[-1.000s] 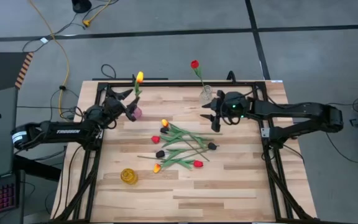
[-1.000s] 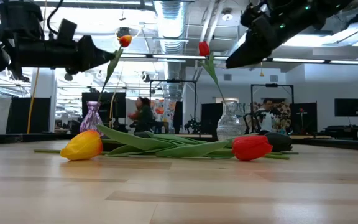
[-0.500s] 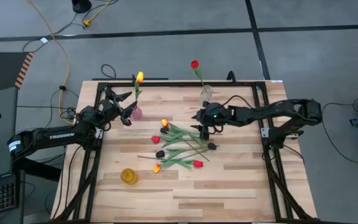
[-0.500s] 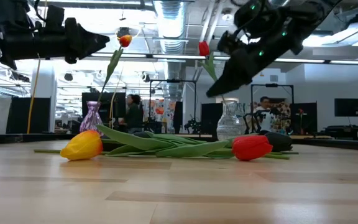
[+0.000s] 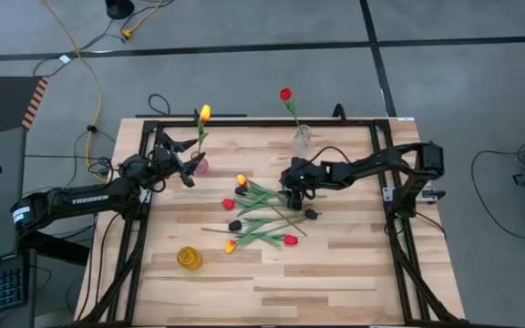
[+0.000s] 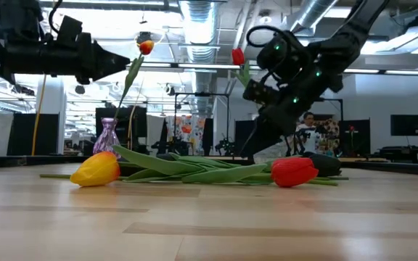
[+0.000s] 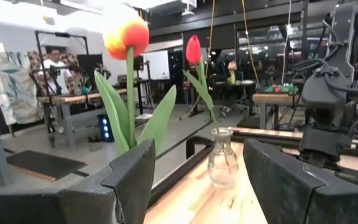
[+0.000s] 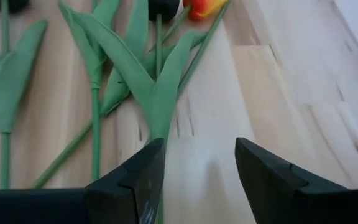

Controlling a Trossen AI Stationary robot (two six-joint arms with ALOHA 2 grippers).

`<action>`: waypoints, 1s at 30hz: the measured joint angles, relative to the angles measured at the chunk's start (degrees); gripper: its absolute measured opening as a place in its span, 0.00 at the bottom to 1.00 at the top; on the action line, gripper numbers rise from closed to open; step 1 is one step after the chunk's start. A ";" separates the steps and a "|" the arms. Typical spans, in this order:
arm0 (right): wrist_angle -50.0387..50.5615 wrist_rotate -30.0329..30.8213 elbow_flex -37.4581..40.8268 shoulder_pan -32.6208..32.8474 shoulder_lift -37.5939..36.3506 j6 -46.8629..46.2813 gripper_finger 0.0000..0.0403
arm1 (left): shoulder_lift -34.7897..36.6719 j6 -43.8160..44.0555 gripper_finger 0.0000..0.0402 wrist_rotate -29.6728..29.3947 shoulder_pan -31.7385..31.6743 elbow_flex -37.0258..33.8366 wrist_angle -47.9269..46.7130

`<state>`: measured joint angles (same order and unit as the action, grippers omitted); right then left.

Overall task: Sort flowers into vase by color
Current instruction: Put the top black tulip into the yellow vase

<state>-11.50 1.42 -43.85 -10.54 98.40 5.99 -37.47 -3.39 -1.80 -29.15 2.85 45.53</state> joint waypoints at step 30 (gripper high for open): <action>0.26 -4.41 -2.32 1.84 -0.51 -1.91 0.39 | 0.00 1.10 0.58 0.00 -0.02 0.00 -2.59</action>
<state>-11.24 -2.99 -46.17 -8.70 97.89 4.08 -37.47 -2.28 -1.80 -29.17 2.85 42.94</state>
